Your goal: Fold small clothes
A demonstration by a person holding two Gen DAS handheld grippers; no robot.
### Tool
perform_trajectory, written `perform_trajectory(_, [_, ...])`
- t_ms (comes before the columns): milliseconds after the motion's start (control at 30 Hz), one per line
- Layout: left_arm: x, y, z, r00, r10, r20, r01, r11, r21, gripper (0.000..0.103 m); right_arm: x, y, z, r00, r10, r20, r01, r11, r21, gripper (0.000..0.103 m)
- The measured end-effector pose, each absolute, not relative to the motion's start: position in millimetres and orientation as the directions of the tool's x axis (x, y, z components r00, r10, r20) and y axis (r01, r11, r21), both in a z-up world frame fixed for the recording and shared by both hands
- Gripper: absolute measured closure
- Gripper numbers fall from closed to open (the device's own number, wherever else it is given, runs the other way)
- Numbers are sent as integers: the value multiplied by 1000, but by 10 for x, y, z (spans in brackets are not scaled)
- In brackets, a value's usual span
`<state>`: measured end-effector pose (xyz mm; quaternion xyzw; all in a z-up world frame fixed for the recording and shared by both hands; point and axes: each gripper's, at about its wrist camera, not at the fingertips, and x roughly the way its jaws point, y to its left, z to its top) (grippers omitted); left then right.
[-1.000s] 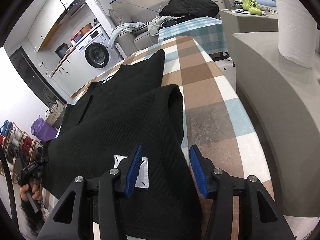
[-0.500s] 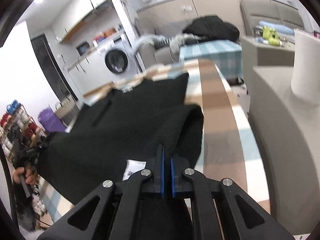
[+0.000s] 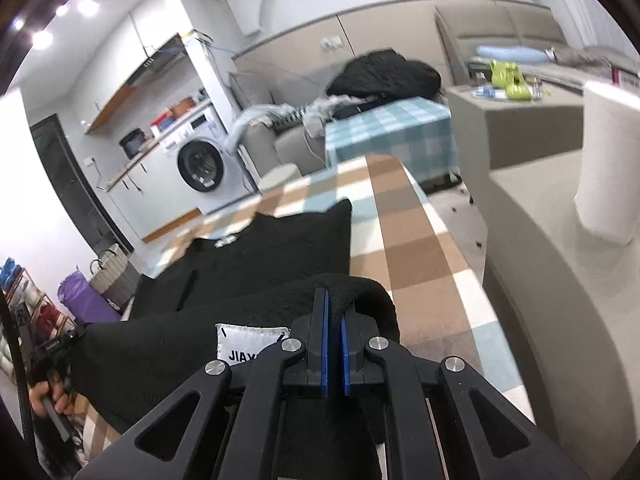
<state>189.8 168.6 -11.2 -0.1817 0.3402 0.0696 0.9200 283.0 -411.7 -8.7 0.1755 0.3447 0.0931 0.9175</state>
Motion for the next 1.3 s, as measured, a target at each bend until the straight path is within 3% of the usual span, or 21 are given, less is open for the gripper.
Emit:
perform_trajectory(200, [2052,1689,-457,690,14,-723,-283,925,-252,94,3047,-4134,-366,678,272,-683,5,927,374,95])
perform_trajectory(267, [2019,1697,-500,679,5,-734,-287,922,-259,84,3053,-4198,-443,649,300,-699,18,913,409,85])
perform_trajectory(300, [1979,1702,-511,679,12,-734,-293,921,-256,79,3029,-4237,-476,627,318,-712,23,905,425,72])
perform_trajectory(333, [1936,1705,-514,680,16,-733,-297,920,-255,68,2980,-4256,-497,622,325,-712,23,901,432,61])
perform_trajectory(367, [1881,1711,-520,682,17,-732,-299,919,-257,56,2896,-4289,-512,627,331,-705,20,898,440,59])
perform_trajectory(467, [1756,1713,-564,675,8,-738,-301,916,-266,47,2726,-4328,-580,613,358,-704,1,891,454,57])
perform_trajectory(667, [1700,1717,-688,653,-16,-757,-309,907,-286,51,2684,-4314,-691,600,354,-717,6,894,447,56])
perform_trajectory(733, [1668,1728,-667,667,-22,-744,-309,901,-304,69,2680,-4278,-677,598,362,-715,-14,897,442,75])
perform_trajectory(800, [1606,1747,-618,696,-40,-716,-301,890,-342,83,2648,-4242,-627,607,359,-709,-39,904,425,81])
perform_trajectory(833, [1576,1749,-586,710,-47,-702,-295,886,-358,95,2617,-4243,-590,619,366,-695,-52,902,428,90])
perform_trajectory(867, [1554,1737,-551,720,-54,-692,-284,886,-365,98,2576,-4261,-545,633,382,-674,-61,892,448,93])
perform_trajectory(1033, [1510,1691,-422,745,-32,-667,-272,898,-347,99,2359,-4351,-381,693,404,-597,-71,862,501,98])
perform_trajectory(1167, [1519,1723,-465,730,-37,-682,-285,891,-353,99,2396,-4405,-518,660,339,-671,14,887,461,98])
perform_trajectory(1300, [1484,1701,-441,732,-27,-681,-274,903,-330,99,2375,-4387,-489,664,336,-668,10,890,457,98])
